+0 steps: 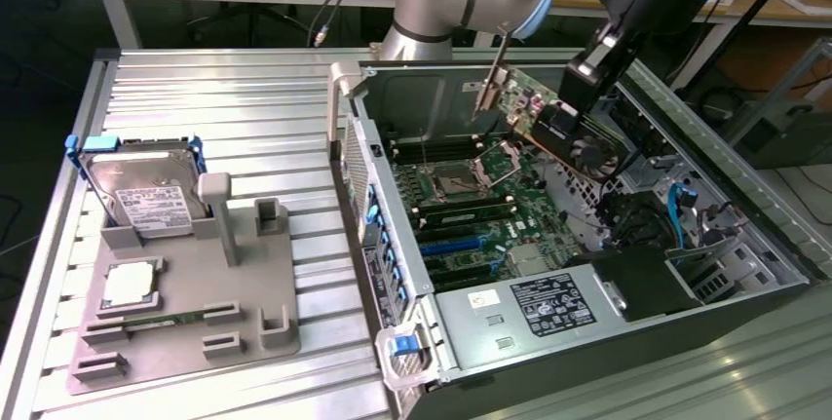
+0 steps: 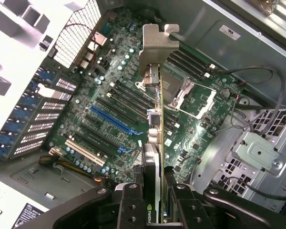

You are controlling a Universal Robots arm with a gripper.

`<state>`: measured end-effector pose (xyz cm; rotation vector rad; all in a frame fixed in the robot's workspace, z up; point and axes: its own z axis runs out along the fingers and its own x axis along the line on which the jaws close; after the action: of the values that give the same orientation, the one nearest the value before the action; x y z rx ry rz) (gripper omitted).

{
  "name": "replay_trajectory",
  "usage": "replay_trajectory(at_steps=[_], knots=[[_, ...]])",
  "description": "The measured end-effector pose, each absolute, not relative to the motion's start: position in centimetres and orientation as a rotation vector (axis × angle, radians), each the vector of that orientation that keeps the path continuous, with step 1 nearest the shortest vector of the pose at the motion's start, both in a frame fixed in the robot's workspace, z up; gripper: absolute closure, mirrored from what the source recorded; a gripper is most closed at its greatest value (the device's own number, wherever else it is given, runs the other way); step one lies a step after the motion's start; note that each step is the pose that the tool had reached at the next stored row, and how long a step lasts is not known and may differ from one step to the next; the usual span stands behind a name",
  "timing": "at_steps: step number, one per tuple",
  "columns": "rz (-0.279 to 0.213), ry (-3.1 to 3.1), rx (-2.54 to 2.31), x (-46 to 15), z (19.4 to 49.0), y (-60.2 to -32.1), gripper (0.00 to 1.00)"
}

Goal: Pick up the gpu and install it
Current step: 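Insert the gpu into the slot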

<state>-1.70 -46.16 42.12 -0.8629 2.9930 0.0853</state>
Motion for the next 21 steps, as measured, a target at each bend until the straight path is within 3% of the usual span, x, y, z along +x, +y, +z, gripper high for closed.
replay_trajectory(at_steps=[21], knots=[[0.087,2.955,-0.992,-1.71,42.12,-46.16,0.73]])
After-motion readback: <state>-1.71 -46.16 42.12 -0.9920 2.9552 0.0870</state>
